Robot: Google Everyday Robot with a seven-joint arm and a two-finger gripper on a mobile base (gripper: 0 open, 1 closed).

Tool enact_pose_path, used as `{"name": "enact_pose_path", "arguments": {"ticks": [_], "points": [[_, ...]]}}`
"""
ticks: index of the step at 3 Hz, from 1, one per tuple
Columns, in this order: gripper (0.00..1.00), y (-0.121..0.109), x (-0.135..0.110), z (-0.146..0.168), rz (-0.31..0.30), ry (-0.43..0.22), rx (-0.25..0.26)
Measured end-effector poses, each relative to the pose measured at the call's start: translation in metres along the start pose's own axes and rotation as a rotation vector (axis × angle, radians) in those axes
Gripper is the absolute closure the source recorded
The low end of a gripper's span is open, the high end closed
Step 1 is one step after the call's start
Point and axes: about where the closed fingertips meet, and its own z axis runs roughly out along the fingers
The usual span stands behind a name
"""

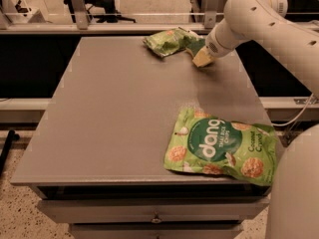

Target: Move sponge near green rice chip bag

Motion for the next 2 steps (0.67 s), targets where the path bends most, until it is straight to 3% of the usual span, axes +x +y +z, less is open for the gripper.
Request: {"name": "enact_pose_path", "arguments": {"ticks": [2], "points": [[0.13,0.0018,-0.0056,0.0032,-0.006,0.002,-0.015]]}}
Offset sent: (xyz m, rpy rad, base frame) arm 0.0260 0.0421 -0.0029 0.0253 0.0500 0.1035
